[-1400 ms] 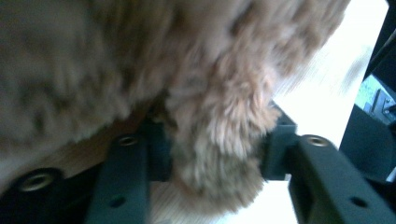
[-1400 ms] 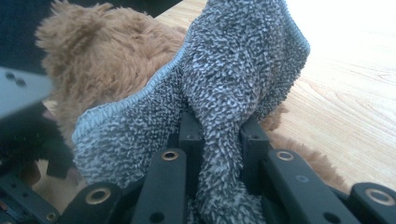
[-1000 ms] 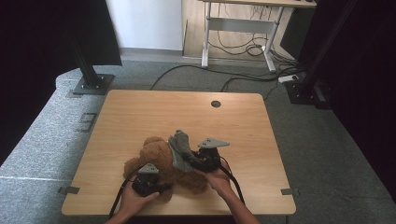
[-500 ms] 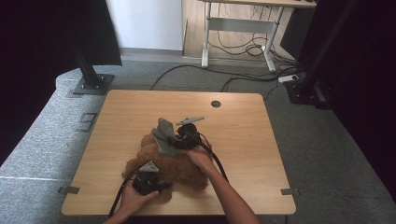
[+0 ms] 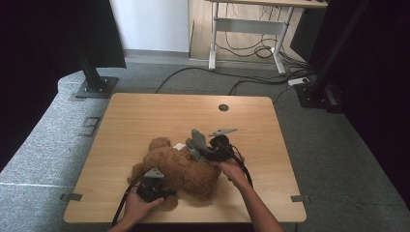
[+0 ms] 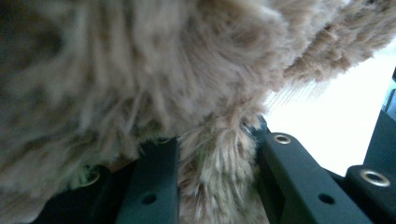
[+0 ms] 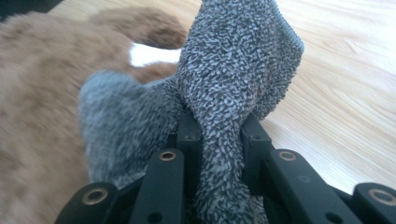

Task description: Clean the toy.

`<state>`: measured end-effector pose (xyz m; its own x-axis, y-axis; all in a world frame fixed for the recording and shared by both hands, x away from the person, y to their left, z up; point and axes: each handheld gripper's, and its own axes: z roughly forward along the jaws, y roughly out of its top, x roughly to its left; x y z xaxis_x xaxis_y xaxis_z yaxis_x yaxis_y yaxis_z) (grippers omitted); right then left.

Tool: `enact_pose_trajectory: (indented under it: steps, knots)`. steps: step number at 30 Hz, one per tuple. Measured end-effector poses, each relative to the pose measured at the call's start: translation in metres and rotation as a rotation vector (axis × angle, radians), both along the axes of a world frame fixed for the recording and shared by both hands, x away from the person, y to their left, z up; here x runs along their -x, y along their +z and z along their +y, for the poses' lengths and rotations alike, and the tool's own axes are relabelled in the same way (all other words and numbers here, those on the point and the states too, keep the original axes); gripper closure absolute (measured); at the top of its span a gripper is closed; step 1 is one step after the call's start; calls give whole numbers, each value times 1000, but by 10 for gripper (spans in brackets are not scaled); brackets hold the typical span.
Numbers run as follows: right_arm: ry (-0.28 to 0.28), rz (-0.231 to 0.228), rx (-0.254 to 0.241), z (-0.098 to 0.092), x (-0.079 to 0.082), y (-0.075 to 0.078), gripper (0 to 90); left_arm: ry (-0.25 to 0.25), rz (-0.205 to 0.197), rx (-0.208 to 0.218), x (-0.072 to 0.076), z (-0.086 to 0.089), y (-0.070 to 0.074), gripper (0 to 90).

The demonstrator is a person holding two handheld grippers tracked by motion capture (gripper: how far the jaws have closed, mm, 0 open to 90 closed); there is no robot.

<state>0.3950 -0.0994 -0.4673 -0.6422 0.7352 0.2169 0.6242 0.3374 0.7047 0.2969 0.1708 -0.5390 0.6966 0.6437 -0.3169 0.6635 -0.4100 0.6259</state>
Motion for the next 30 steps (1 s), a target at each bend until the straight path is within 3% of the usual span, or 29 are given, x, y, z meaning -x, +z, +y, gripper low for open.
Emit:
enact_pose_trajectory:
  steps: [5,10,18,23,30]
  knots:
    - [-21,20,-13,-11,-1,-6,746,-2,0,3,0,0,0,737]
    - [-16,8,-35,-10,-6,-5,746,4,9,13,0,0,-1,736]
    - [46,-34,-60,23,-28,17,746,-1,8,13,-1,-1,-1,735]
    - [65,-30,-81,41,-34,16,746,-4,3,11,-1,-1,-1,735]
    - [69,-35,-94,44,-33,12,747,-4,2,9,-1,-1,-1,734]
